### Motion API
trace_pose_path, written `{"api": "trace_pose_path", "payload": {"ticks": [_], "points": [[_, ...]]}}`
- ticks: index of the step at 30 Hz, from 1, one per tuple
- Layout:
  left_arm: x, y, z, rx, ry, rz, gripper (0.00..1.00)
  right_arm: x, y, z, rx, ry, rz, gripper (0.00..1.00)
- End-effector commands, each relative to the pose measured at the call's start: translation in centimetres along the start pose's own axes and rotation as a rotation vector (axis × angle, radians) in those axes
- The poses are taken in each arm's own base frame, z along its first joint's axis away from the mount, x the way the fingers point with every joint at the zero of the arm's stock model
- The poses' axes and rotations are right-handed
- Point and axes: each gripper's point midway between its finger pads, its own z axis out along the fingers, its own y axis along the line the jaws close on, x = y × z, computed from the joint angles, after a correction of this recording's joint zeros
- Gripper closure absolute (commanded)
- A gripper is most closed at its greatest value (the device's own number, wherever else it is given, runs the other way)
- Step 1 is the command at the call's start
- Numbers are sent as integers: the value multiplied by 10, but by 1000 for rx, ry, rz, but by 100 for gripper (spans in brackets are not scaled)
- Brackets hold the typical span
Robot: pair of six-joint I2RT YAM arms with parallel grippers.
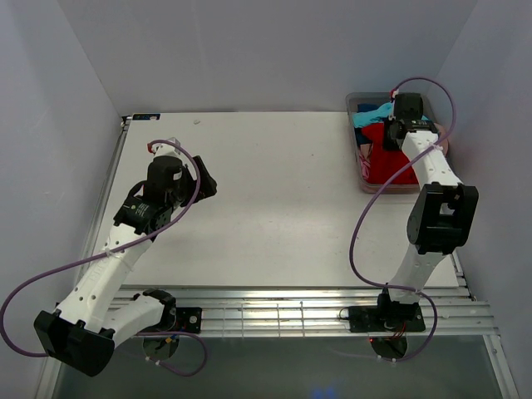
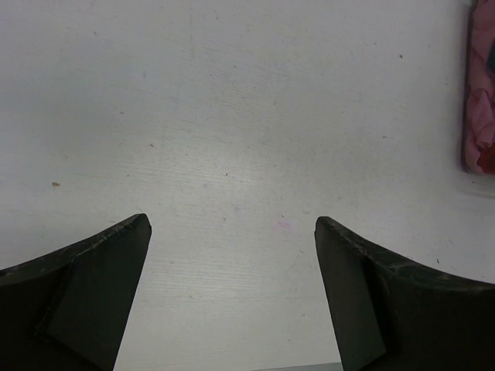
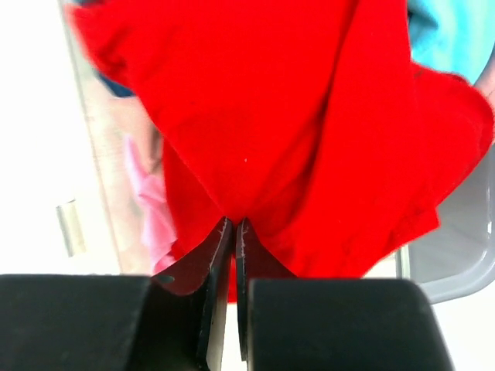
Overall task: Fold and stack the t-shirts
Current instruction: Grab crumpled tshirt from bin with the right arm, then move the tshirt to the center of the board
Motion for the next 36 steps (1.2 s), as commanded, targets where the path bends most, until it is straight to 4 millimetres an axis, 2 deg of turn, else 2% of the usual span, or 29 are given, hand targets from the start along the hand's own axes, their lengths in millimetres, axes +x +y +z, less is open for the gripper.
{"api": "trace_pose_path", "payload": {"ticks": [1,2,3,4,5,6,7,8,9,10,12,13,14,15,17,19,22,23,25,26,27,28,29,30,31,33,34,36], "points": [[-2,2,-5,-3,-16,-16,2,-64,39,-72,-132,-193,-30,92],[-3,1,-5,-3,-19,-24,2,-72,51,-86,-154,-217,-50,92],[-2,1,-4,-3,-20,-25,2,-88,61,-110,-177,-260,-72,92],[-2,1,-3,-1,-19,-25,2,-96,91,-128,-232,-287,-113,92],[-2,0,-3,0,-16,-27,2,-103,107,-140,-265,-302,-133,92],[-1,0,-2,5,-11,-25,2,-134,118,-176,-303,-395,-131,92],[0,-1,0,4,-4,-25,2,-133,145,-198,-380,-395,-155,92],[1,-2,0,10,0,-25,2,-143,156,-216,-421,-425,-156,92],[2,-2,0,10,3,-26,2,-150,169,-226,-459,-444,-158,92],[2,-2,1,9,4,-27,2,-169,184,-271,-552,-535,-134,92],[3,-1,0,8,4,-32,2,-178,197,-313,-647,-620,-115,92],[2,-1,0,7,2,-32,2,-171,206,-314,-694,-605,-111,92],[2,-1,-1,10,-2,-33,2,-179,208,-327,-738,-649,-65,92],[1,-1,-2,10,-6,-34,2,-178,202,-346,-765,-680,-46,92],[-1,-1,-6,16,-16,-36,2,-169,205,-353,-814,-657,-23,92],[-2,-1,-8,15,-24,-37,2,-160,207,-348,-816,-621,-23,92],[-3,1,-11,14,-34,-49,2,-120,214,-308,-786,-487,-42,92],[-3,0,-11,16,-36,-51,2,-89,215,-282,-763,-400,-54,92],[-2,1,-11,14,-36,-56,2,-58,211,-253,-698,-334,-42,92],[0,2,-10,12,-30,-56,2,-44,202,-248,-662,-321,-33,92],[1,3,-9,6,-27,-55,2,0,199,-213,-604,-212,-45,92],[6,5,-6,-3,-13,-53,2,15,184,-195,-508,-189,-34,92],[10,7,-2,-12,0,-52,2,50,168,-171,-407,-122,-39,92],[10,7,-2,-12,0,-57,2,68,166,-163,-396,-84,-50,92],[12,8,2,-15,2,-56,2,81,153,-153,-320,-61,-48,78],[19,11,10,-22,15,-38,2,112,141,-138,-257,0,-71,32],[19,9,15,-13,8,-34,2,116,139,-135,-246,6,-78,15],[30,9,30,-16,51,-6,2,116,147,-135,-287,-3,-100,12]]}}
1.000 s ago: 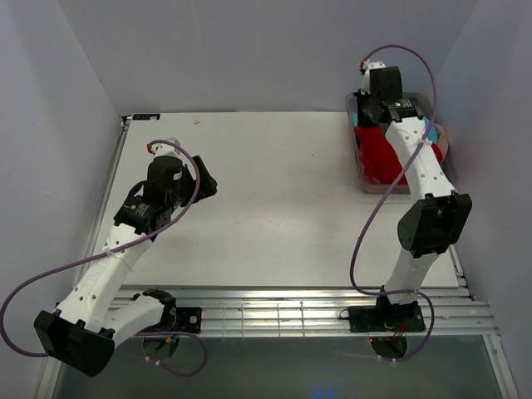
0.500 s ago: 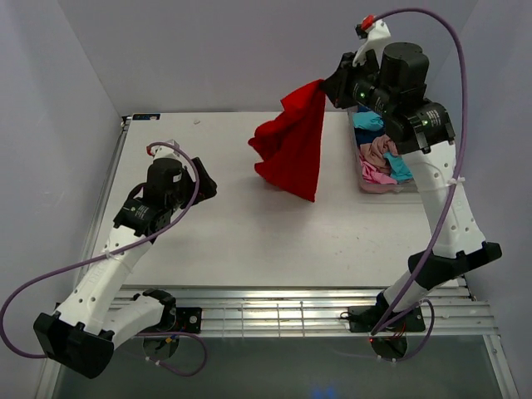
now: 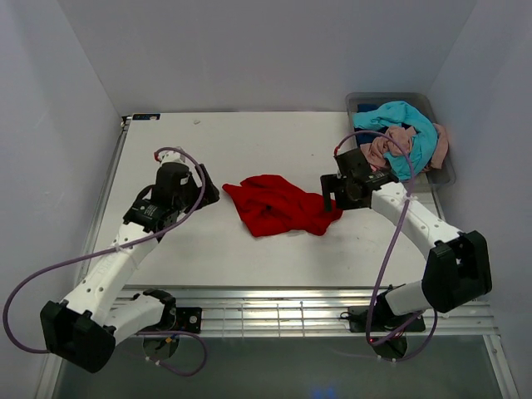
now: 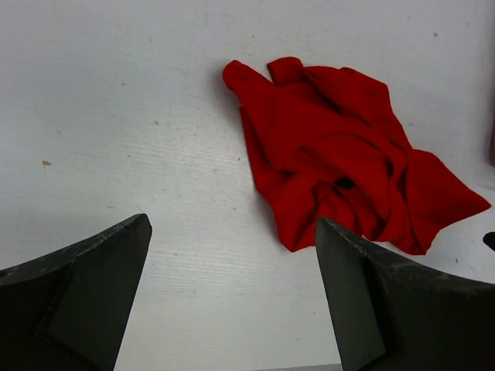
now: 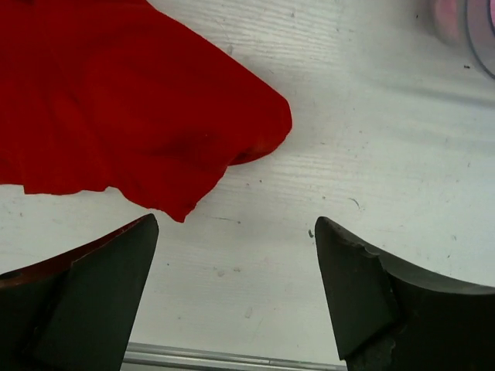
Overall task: Fold and stack the t-shirts
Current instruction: Move the tshirt to the center of the board, then flatten out the tshirt
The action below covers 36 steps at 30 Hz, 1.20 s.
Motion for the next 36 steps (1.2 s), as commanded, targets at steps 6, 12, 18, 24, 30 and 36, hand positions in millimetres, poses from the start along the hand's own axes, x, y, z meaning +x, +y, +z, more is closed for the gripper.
{"api": "trace_pose_path", "payload": {"ticks": [6,12,18,24,30,36], "points": [[28,-17,55,25,129,47,11,-62,64,-22,-259,-222,-113,21],[32,-6,72,-58,116,21,20,-42,151,-3,-472,-122,-241,54],[9,4,57,-134,28,-37,9,-63,232,19,-554,-120,-335,41],[5,6,37,-89,-22,-40,4,-75,285,43,-573,-108,-394,40],[19,14,24,-73,-10,-69,4,-87,309,66,-570,-126,-426,40],[21,18,18,-74,-16,-72,3,-77,317,98,-507,-97,-490,40]]}}
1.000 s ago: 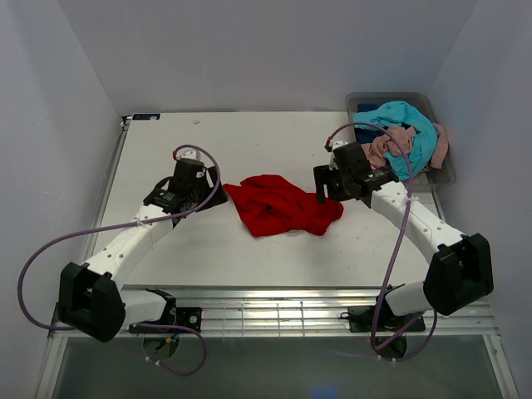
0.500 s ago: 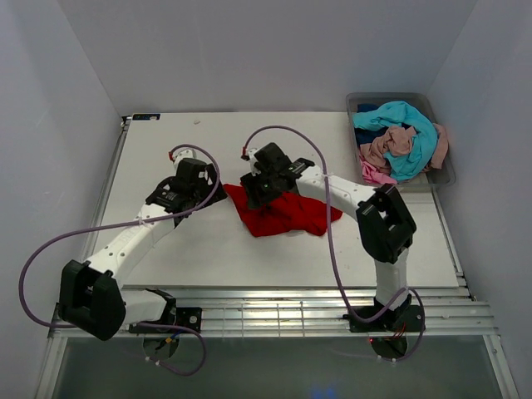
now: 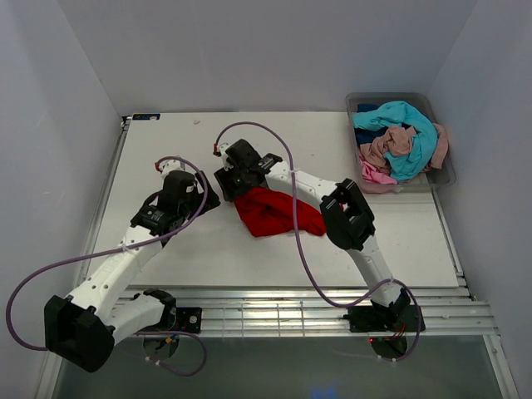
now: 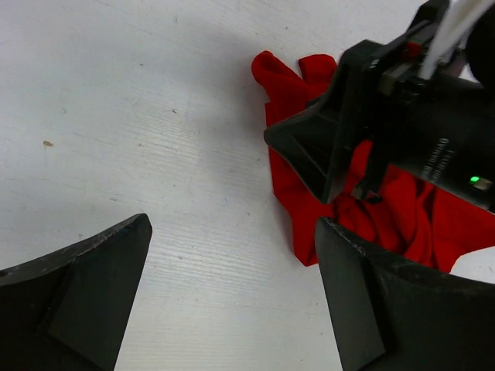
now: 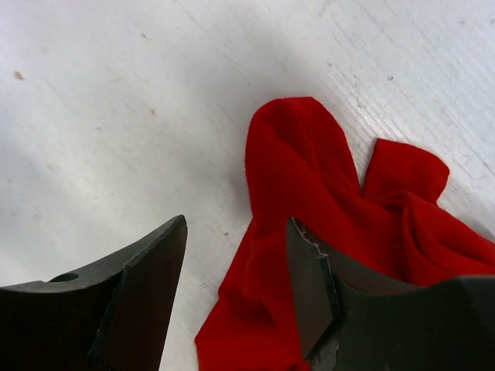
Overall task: Fold and stack the t-shirts
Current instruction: Flatten out the tshirt
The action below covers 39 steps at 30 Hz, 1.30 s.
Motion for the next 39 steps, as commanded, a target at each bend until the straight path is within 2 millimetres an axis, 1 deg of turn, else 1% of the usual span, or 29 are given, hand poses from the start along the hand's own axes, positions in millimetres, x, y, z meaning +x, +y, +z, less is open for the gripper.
{"api": "trace_pose_path", "payload": {"ticks": [1,4,5,6,8,9,10,12,13,18,19,20,22,23,24,26,27,28,29,30,31,33,35,36,37,39], "points": [[-8,0,-8,8,-29,-17,3,7,-4,13,44,29,-58,40],[-12,-1,-12,15,-44,-20,3,5,-8,19,72,20,-71,41],[-13,-1,-13,14,-46,-19,3,6,-15,22,106,22,-74,42],[-14,-1,-15,17,-52,-19,2,1,-16,22,117,10,-79,43],[-16,1,-18,17,-64,-18,2,1,-20,24,135,14,-90,50],[-14,2,-18,12,-60,-17,2,-4,-21,23,149,3,-98,56],[-14,4,-19,7,-60,-17,2,-4,-23,22,159,6,-102,71],[-12,6,-20,2,-60,-25,2,-5,-27,20,179,7,-118,83],[-10,8,-20,0,-56,-29,2,-6,-29,16,195,3,-122,92],[-5,12,-22,-1,-53,-42,2,-5,-32,9,211,0,-132,92],[-5,12,-22,-3,-53,-43,2,-11,-30,2,211,-16,-131,92],[-5,13,-23,-3,-55,-43,2,-7,-30,1,211,-10,-128,92],[-7,13,-25,-5,-65,-43,2,-19,-26,-13,207,-43,-122,92],[-8,14,-26,-5,-67,-42,2,-22,-23,-17,199,-50,-122,92],[-8,14,-27,-7,-68,-42,2,-25,-20,-19,188,-58,-124,92],[-7,15,-27,-8,-63,-44,2,-25,-17,-18,176,-59,-128,54],[-6,15,-27,-7,-60,-45,2,-31,-15,-18,168,-68,-129,39],[-4,15,-27,-5,-57,-46,2,-24,-18,-9,168,-41,-128,29],[-4,15,-28,-3,-57,-50,2,-23,-17,-6,166,-33,-131,27],[-4,15,-28,-3,-57,-51,2,-31,-14,-5,161,-47,-134,26],[-4,16,-30,-2,-60,-52,2,-25,-16,5,161,-26,-133,26],[-5,17,-33,1,-67,-53,2,-22,-18,12,156,-13,-134,26],[-8,18,-37,-3,-81,-54,2,-13,-20,21,158,7,-137,26],[-8,21,-38,-13,-79,-50,2,-10,-21,24,160,15,-137,27],[-9,21,-40,-15,-84,-51,2,-3,-23,30,161,31,-138,32],[-12,23,-44,-18,-99,-51,2,3,-24,33,159,43,-140,36]]}}
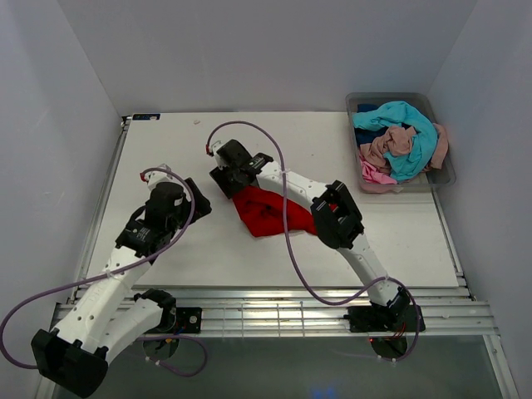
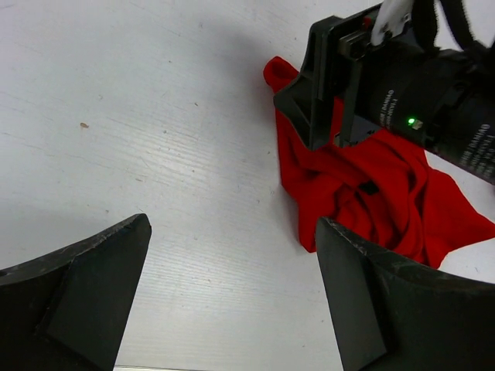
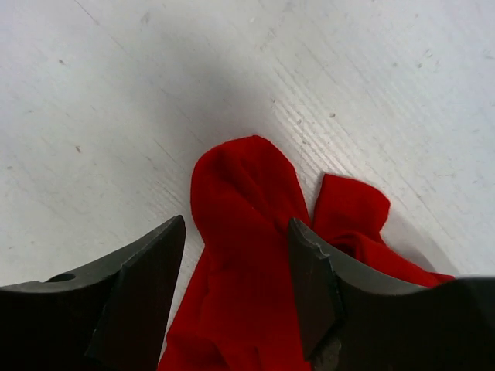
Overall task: Fold and stack the t-shirts
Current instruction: Flatten out the tshirt
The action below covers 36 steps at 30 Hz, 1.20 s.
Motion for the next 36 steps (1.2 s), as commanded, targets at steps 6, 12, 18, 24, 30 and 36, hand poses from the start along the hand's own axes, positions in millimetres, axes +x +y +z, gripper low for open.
{"api": "trace_pose_path", "payload": {"ticks": [6,12,18,24,30,36], "points": [[-11,10,-14,-27,-52,-13,2,28,8,19,-23,70,-15,48],[-10,10,-12,-31,-50,-18,2,19,5,11,-10,49,-14,92],[-9,10,-8,-39,-48,-29,2,-63,3,-75,-3,-121,-46,92],[-32,10,-16,-73,-115,-46,2,-116,-7,-202,31,-295,-49,87],[-55,-9,-24,-35,-145,-44,2,-91,-30,-277,141,-288,-40,81],[-51,-18,-15,-9,-125,-73,2,36,-54,-241,282,-2,25,92]]}}
